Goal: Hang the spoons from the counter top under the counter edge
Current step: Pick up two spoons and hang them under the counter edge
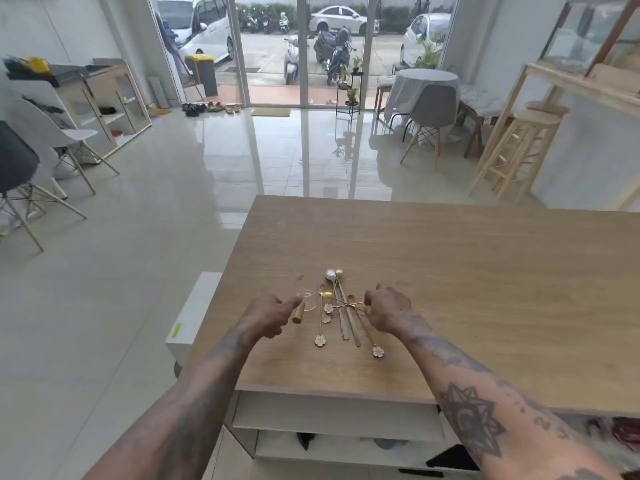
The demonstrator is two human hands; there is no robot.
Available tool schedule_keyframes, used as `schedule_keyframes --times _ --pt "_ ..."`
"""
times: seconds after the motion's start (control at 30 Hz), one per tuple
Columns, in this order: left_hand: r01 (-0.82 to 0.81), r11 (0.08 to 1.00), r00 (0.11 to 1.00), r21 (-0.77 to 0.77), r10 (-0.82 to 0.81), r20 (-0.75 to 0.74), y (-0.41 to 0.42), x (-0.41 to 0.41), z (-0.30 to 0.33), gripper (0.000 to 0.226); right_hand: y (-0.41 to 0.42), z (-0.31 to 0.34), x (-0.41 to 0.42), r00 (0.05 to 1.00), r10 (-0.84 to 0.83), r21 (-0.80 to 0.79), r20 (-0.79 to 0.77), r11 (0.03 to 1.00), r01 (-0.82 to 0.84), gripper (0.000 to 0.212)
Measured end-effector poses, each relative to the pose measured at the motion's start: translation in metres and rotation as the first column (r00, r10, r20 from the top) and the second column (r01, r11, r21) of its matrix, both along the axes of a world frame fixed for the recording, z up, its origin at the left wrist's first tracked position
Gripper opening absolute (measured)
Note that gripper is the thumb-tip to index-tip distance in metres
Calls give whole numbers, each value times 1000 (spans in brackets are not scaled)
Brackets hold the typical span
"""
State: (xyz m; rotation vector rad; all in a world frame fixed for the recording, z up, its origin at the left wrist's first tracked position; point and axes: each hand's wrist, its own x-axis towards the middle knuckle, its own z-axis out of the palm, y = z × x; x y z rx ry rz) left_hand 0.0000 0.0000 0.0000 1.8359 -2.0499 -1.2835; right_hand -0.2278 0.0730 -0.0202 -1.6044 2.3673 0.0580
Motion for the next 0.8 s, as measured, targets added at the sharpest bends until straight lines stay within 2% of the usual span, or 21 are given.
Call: schedule_keyframes --times 0.07,0.17,0.4,0.57,0.8 --pt "-64 995 994 81 71 -83 -4 -1 -1 56 -4 -6 -3 1000 -2 29 -26 1000 3 30" --pt "-59 985 983 164 86 -162 -5 -1 0 46 -8 -15 -4 998 18 46 -56 999 -15 29" --pt "-59 961 962 270 127 -241 -7 -5 -8 36 -15 -21 -6 994 66 41 -85 997 -63 28" --pt "-44 963 951 264 122 -284 -4 -4 -12 13 -7 -20 -7 996 63 24 -55 998 -62 25" --pt "-75 961 915 266 172 -365 12 3 1 3 12 10 -1 999 -42 -32 4 999 42 27"
